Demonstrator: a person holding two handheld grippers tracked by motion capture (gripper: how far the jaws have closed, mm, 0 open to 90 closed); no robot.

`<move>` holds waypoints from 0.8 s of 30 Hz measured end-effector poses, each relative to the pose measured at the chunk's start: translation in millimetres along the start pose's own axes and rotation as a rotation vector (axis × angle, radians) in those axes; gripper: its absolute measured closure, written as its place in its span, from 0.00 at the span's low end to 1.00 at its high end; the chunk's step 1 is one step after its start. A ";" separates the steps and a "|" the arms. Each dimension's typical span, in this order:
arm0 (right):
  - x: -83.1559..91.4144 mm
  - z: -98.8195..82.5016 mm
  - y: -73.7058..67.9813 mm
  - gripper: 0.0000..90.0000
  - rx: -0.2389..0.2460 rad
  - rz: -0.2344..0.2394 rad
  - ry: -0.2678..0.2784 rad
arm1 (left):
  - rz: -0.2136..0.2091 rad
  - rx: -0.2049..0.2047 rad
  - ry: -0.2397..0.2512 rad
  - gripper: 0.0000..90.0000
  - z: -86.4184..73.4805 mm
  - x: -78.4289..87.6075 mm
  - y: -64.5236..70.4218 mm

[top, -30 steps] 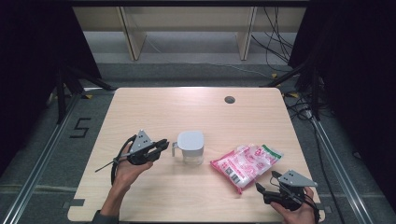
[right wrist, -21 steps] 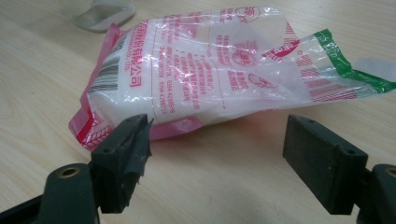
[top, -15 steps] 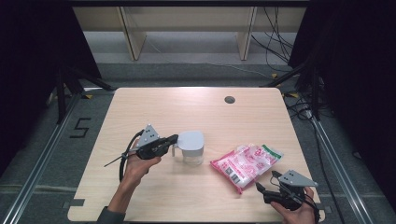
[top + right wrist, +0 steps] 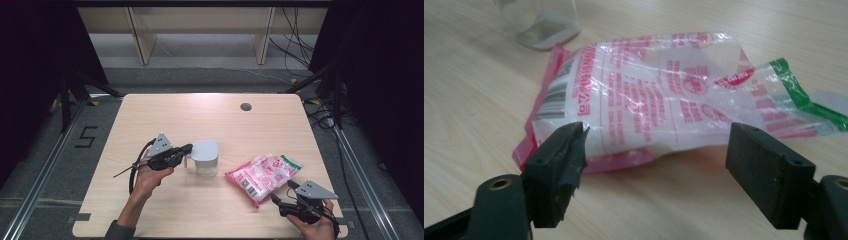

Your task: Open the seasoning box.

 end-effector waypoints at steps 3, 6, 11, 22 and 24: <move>-1.7 12.2 -5.1 0.32 0.006 0.011 0.041 | -0.003 -0.010 0.002 0.98 -0.3 0.3 -1.4; -6.3 25.8 -14.7 0.40 -0.014 0.070 0.074 | -0.006 0.004 0.019 0.98 -0.6 -0.9 -0.8; -22.7 50.9 -31.4 0.57 0.081 0.117 0.100 | 0.003 0.020 0.015 0.97 -1.9 0.8 -1.2; -72.1 99.2 -62.7 0.96 0.231 0.189 0.073 | 0.007 0.027 0.016 0.97 -2.2 1.0 -1.2; -74.6 102.3 -64.8 0.97 0.234 0.195 0.080 | 0.007 0.027 0.017 0.97 -2.2 0.9 -0.9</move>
Point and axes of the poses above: each handheld gripper's, and its own axes: x roughly backward along the jaws, z roughly out of its top, y roughly to its right, the point moved 2 cm from there along -x, roughly forward along the jaws, and after that the axes turned 7 degrees about -y, right-handed, at the moved point
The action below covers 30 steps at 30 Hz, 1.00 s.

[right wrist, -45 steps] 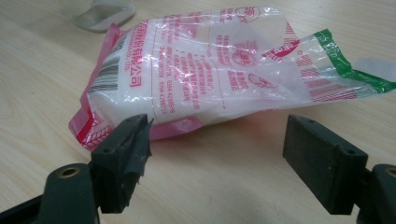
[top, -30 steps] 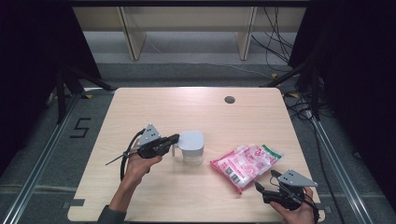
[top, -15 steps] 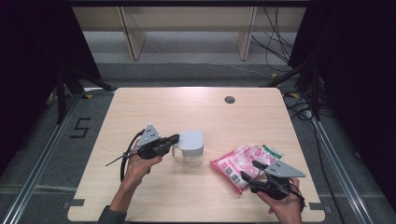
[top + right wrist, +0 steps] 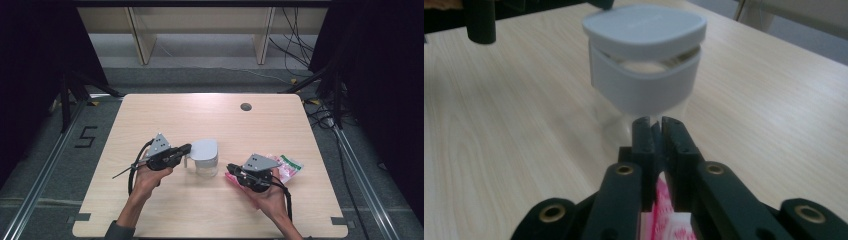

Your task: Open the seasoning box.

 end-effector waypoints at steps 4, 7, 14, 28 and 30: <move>-11.8 11.0 3.7 1.00 -0.012 0.006 0.008 | 0.005 0.000 -0.003 0.97 0.0 0.3 -0.2; -17.0 13.9 6.3 1.00 -0.028 0.008 0.014 | 0.006 0.001 -0.007 0.97 -0.1 0.7 -0.8; -22.3 24.7 3.7 1.00 0.013 0.006 0.008 | 0.003 0.000 -0.004 0.97 -0.8 0.7 -2.2; -28.7 45.7 -3.6 1.00 0.045 0.004 0.007 | -0.004 0.025 0.006 0.87 -3.7 7.7 -8.5; -30.2 47.2 -3.7 1.00 0.054 0.013 0.014 | -0.005 0.016 -0.003 0.81 -4.5 12.8 -9.4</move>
Point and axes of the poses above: each handheld gripper's, and its own axes: x roughly backward along the jaws, z roughly out of its top, y roughly to its right, the point moved 2 cm from there along -x, roughly forward along the jaws, and after that the axes turned 7 degrees about -y, right-handed, at the moved point
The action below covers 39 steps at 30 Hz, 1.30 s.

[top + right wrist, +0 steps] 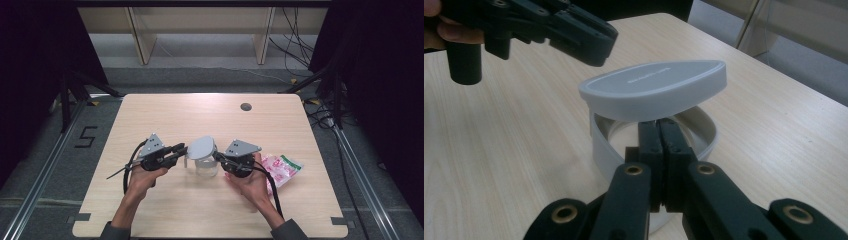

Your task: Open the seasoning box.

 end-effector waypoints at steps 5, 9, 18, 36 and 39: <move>-0.3 2.3 1.2 1.00 0.000 -0.006 0.008 | -0.005 -0.026 -0.023 0.72 -8.9 13.2 2.3; -2.3 4.6 -0.3 1.00 0.002 0.000 0.021 | -0.003 -0.025 -0.033 0.61 -13.1 22.8 1.4; -3.9 14.0 -5.7 1.00 0.014 -0.014 0.043 | 0.012 -0.042 -0.108 0.48 -33.1 31.6 10.6; -12.6 35.7 -21.2 1.00 0.050 -0.006 0.085 | 0.040 -0.001 -0.132 0.37 -56.1 34.5 17.9; -14.1 36.9 -24.2 1.00 0.054 0.007 0.074 | 0.045 -0.004 -0.139 0.36 -57.8 36.2 18.9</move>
Point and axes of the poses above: each handheld gripper's, and its own axes: x roughly backward along the jaws, z roughly out of its top, y roughly to its right, the point moved 2 cm from there along -x, roughly forward along the jaws, and after that the axes turned 7 degrees about -y, right-handed, at the moved point
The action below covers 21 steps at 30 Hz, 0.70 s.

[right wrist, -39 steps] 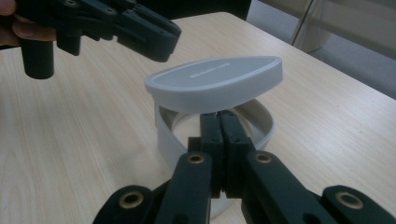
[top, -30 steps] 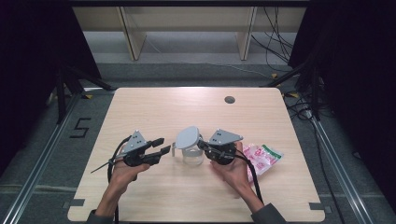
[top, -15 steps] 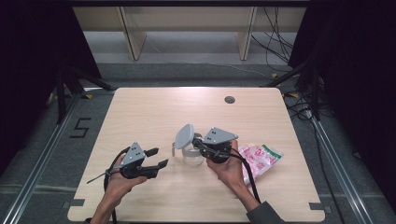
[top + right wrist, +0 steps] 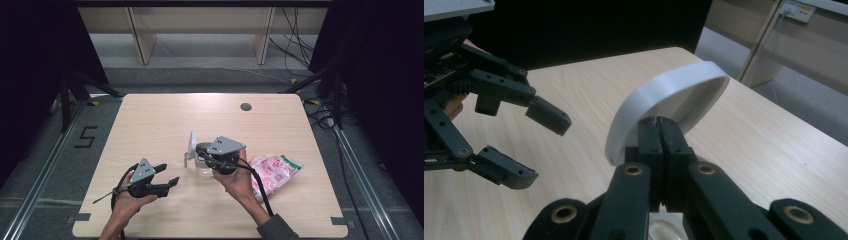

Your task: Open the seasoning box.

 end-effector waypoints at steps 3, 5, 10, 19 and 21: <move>0.1 1.6 -3.8 1.00 -0.005 0.015 0.003 | 0.003 -0.012 -0.015 0.35 -2.6 0.4 -0.3; 0.8 1.9 -4.2 1.00 -0.012 0.013 0.012 | 0.009 -0.007 -0.014 0.35 -2.8 0.8 0.6; 21.6 -5.9 6.5 0.98 -0.030 0.016 0.032 | 0.005 -0.004 -0.009 0.34 -3.4 1.6 0.6; 59.7 -50.1 29.0 0.81 -0.165 -0.052 -0.009 | 0.017 -0.005 -0.015 0.32 -3.7 4.0 -0.9; 64.9 -55.6 31.7 0.78 -0.176 -0.057 -0.011 | -0.004 0.007 0.003 0.32 -3.5 3.9 -0.8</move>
Point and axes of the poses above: each handheld gripper's, and its own axes: x roughly backward along the jaws, z roughly out of its top, y roughly to its right, the point moved 2 cm from there along -x, roughly forward along the jaws, and after that the axes turned 7 degrees about -y, right-handed, at the moved point
